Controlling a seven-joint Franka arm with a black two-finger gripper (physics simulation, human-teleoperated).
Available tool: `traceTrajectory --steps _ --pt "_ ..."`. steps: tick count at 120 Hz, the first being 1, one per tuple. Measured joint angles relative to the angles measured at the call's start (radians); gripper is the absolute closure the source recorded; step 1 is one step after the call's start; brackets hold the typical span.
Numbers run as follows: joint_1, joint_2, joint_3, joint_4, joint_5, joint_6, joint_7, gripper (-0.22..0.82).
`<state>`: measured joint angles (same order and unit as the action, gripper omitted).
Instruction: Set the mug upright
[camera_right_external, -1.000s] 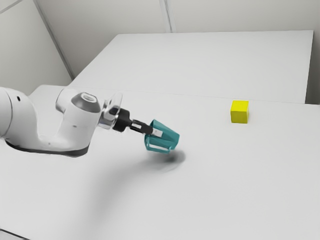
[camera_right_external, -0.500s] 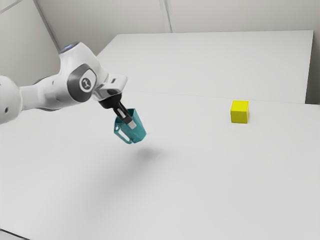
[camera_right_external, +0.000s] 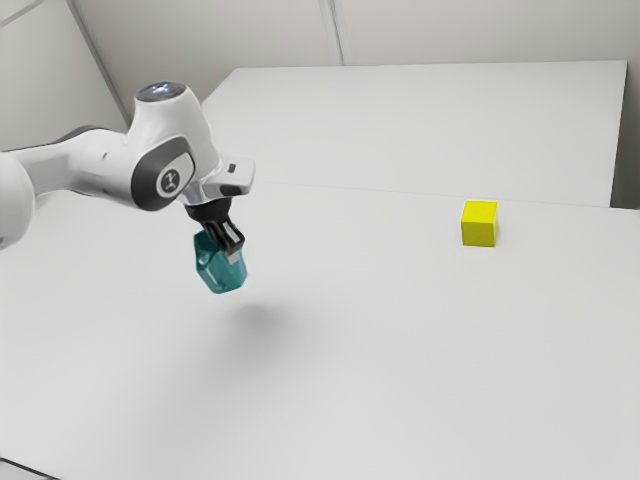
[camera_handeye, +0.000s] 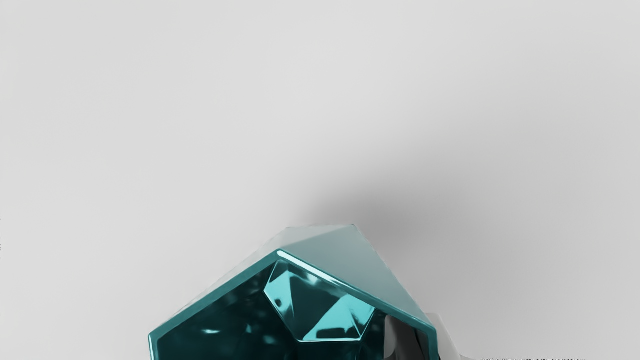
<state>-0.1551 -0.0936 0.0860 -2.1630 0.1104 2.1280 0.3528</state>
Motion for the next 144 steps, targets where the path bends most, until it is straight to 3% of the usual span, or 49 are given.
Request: traceTrajectory --steps 72,144 --pt "-0.016 -0.024 -0.014 -0.138 0.076 0.129 -0.342 0.79" --pt "-0.025 0.005 -0.016 -0.189 0.081 0.218 -0.521 0.79"
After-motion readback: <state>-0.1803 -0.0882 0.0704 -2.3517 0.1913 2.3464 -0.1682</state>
